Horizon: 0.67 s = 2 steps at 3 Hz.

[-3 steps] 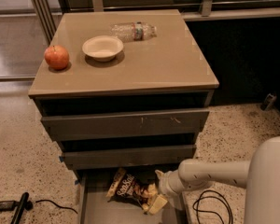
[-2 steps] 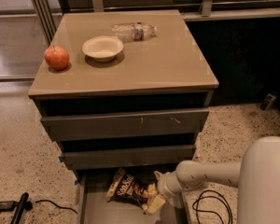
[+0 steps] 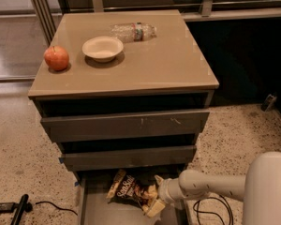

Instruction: Pick brown chip bag from bottom drawer and place on counter

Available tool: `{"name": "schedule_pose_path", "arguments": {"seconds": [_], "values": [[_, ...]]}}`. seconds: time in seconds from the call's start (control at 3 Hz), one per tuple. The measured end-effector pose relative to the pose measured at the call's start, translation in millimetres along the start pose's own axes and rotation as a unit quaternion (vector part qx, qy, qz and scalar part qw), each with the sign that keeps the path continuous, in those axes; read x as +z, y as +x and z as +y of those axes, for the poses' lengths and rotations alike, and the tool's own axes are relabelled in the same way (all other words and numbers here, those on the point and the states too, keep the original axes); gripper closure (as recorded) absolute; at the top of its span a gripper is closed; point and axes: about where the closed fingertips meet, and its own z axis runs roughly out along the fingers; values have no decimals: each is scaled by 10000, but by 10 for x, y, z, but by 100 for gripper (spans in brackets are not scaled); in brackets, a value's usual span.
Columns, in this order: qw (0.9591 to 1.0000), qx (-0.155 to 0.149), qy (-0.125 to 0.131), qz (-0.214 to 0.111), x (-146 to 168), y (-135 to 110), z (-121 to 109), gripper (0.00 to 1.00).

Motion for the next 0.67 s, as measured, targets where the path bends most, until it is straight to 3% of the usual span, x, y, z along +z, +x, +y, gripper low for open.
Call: {"name": "schedule_pose_path", "arguments": {"seconds": [0.67], "values": [[9985, 43, 218, -498, 350, 232, -88, 0]]}}
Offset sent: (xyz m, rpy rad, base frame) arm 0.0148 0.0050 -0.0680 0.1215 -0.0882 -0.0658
